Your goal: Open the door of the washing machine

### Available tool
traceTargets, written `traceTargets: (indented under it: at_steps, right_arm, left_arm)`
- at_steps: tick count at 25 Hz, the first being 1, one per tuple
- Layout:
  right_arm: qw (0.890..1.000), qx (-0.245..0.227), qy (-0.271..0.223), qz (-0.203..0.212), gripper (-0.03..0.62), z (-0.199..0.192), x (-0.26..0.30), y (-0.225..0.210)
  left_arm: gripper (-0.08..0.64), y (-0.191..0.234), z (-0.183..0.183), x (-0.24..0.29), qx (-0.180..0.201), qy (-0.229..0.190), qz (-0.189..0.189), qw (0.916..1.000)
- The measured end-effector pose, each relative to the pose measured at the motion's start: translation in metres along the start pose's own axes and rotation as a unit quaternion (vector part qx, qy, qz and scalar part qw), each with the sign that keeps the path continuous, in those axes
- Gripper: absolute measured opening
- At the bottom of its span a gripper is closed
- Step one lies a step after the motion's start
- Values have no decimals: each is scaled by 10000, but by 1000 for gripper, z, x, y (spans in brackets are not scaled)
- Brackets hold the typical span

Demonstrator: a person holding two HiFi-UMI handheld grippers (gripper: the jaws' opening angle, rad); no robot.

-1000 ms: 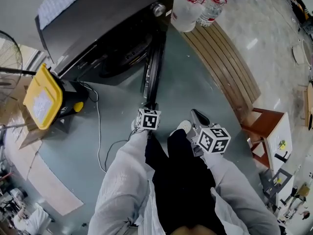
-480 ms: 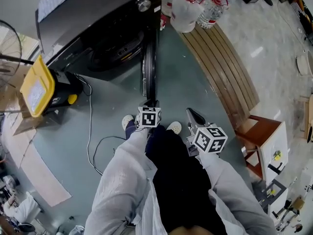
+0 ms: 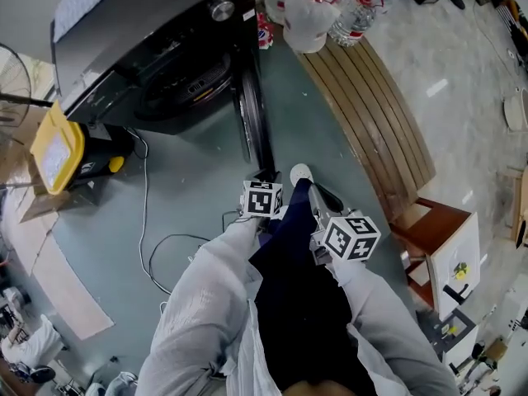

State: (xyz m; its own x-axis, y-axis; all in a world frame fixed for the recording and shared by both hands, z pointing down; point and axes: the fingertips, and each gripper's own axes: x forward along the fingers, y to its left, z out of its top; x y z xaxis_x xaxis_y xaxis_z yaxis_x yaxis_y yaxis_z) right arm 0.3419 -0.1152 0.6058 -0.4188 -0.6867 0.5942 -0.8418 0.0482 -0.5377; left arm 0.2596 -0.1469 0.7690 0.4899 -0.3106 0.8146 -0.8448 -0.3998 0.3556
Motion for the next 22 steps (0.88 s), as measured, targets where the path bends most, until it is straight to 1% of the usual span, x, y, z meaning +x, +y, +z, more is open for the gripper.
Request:
traceTargets:
  at_steps: [5, 10, 15, 22]
  right_arm:
    - [9996, -200, 216, 51, 10, 15, 5, -33]
    - [9997, -196, 160, 26, 9, 43, -3, -68]
    - [9998, -107, 140, -9, 11, 57, -10, -100]
    - [9998, 2, 167, -105, 11, 66, -27, -126]
  left_arm:
    - [130, -45, 18, 28, -77, 34, -241, 9997]
    - [130, -81, 36, 51, -401, -4, -327, 9987]
    - [129, -105, 55, 73, -609, -49, -460, 9971]
    - [123, -122, 73, 89, -709, -75, -482, 9963]
